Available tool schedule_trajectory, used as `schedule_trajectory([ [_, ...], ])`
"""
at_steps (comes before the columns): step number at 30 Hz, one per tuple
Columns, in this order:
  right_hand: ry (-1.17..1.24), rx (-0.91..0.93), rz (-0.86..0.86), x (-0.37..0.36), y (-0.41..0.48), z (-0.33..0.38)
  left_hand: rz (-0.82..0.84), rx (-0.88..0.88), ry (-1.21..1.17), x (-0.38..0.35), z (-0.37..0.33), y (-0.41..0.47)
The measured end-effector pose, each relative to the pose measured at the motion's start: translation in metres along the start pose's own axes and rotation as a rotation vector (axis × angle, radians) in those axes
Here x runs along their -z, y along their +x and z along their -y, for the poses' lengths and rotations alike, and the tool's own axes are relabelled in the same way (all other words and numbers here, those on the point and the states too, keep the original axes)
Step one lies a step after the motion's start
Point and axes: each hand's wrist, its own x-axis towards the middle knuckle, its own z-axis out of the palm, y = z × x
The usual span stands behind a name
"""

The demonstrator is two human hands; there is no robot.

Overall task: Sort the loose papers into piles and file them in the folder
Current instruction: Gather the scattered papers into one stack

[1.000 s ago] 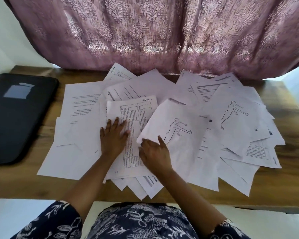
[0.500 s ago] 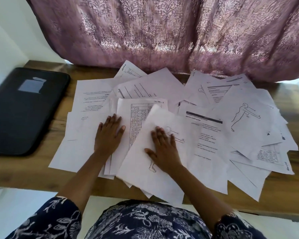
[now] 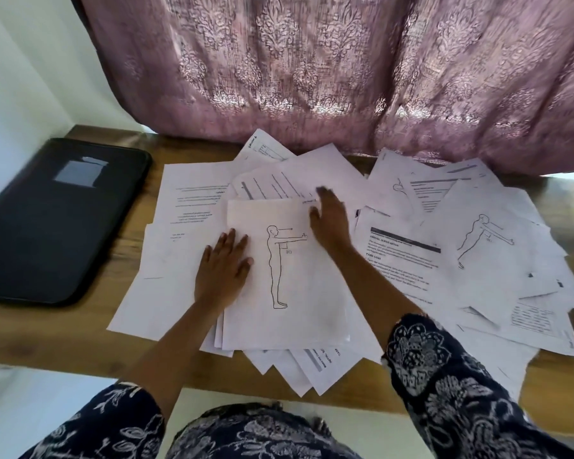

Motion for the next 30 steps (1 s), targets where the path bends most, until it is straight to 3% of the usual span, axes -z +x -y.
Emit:
schedule_trajectory([
  [2,-0.169,-0.285,-0.045,0.020,0.033,-0.023,-0.015,-0.001,0.013,-0.001,-0.002,-0.002],
  [4,-0.187,-0.454,-0.057,0.035,0.060,-0.040,-0.031,0.000,0.024,-0.002,-0.003,-0.002],
  [12,-0.029,-0.562,-0.026,0.065,0.104,-0.050,-0.060,0.014,0.027,-0.003,-0.004,-0.001],
  [15,0.195,-0.570,-0.092,0.079,0.092,-0.048,-0.057,0.021,0.018,-0.004,-0.003,-0.001],
  [21,0.583,-0.595,-0.740,0.102,-0.013,-0.035,-0.075,0.027,0.011,-0.005,-0.005,-0.001],
  [23,0.847,-0.624,-0.712,0.085,-0.065,-0.018,-0.077,0.029,0.005,-0.004,-0.004,-0.002],
  [26,1.094,-0.723,-0.465,0.049,-0.134,0.018,-0.077,0.040,-0.037,-0.001,-0.007,-0.002],
  [30,1.329,-0.744,-0.512,0.039,-0.186,0.041,-0.042,0.054,-0.011,0.000,-0.008,-0.003],
])
